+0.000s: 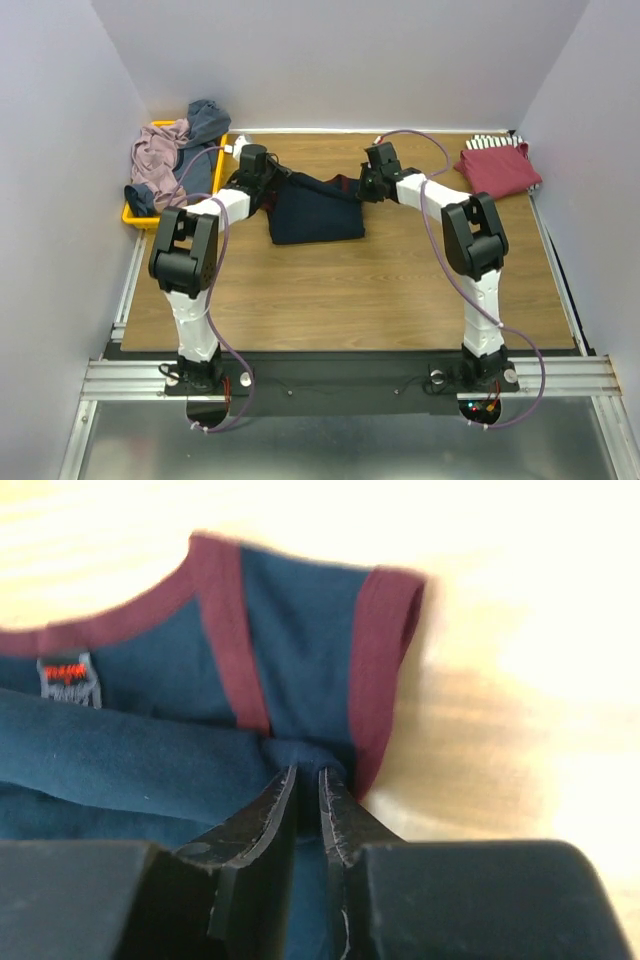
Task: Fold and stack the tank tops
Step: Fold the tank top
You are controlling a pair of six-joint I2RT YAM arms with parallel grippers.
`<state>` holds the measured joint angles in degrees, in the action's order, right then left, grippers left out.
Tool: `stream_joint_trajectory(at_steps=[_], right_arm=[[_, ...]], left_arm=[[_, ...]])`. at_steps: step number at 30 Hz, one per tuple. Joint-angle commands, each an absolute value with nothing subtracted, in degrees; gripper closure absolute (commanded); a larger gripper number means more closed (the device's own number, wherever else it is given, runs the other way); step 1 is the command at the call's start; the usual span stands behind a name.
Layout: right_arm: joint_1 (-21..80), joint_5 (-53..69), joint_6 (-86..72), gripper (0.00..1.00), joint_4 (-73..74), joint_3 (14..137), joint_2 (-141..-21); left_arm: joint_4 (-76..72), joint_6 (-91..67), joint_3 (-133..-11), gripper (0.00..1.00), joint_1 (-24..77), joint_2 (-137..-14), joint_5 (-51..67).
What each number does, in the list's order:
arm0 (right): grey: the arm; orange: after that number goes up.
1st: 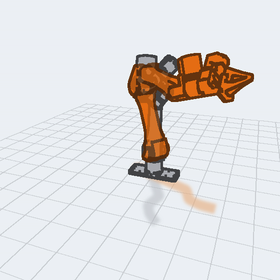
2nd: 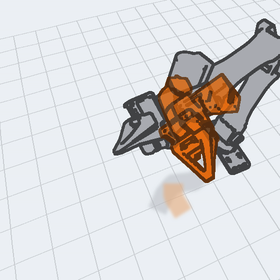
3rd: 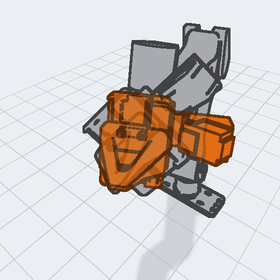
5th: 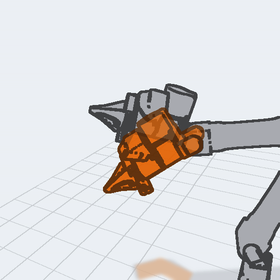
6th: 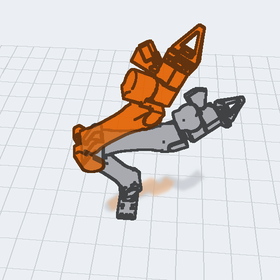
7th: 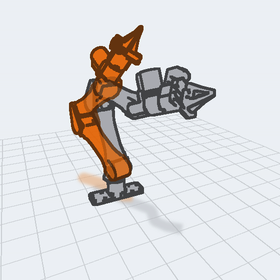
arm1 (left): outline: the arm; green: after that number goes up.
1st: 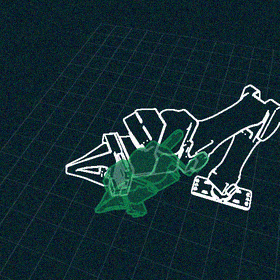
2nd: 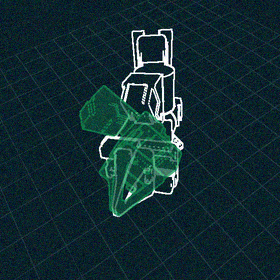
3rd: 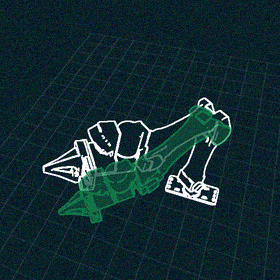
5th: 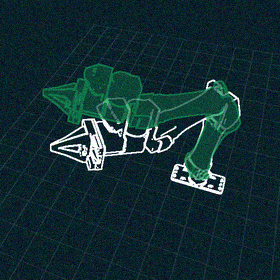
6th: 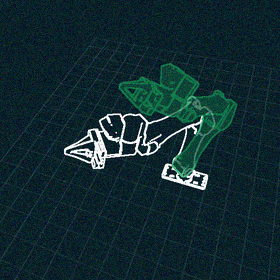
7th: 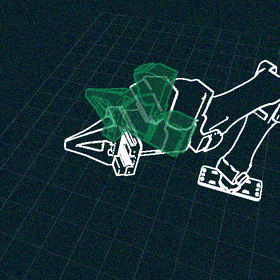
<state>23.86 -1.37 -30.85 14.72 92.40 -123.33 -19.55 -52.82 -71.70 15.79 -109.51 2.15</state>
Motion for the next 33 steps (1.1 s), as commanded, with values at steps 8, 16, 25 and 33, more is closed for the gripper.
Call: stream_joint_trajectory(at_steps=[8, 16, 25, 33], right_arm=[[22.3, -1.0, -28.6, 0.86, 11.5, 105.7, -128.1], [22.3, 1.8, -27.1, 0.94, 9.1, 115.4, -134.6], [23.0, 4.7, -24.9, 0.94, 1.0, 120.7, -140.8], [23.3, 7.0, -24.3, 0.92, -6.6, 118.3, -142.5]], left_arm=[[-28.1, -52.0, -78.0, 1.00, 13.4, -113.6, 7.7], [-31.3, -52.6, -73.6, 1.00, 12.2, -110.9, 5.0], [-31.2, -55.5, -66.4, 1.00, 11.3, -106.3, -4.6], [-31.1, -56.7, -63.5, 1.00, 10.5, -105.0, -7.9]])
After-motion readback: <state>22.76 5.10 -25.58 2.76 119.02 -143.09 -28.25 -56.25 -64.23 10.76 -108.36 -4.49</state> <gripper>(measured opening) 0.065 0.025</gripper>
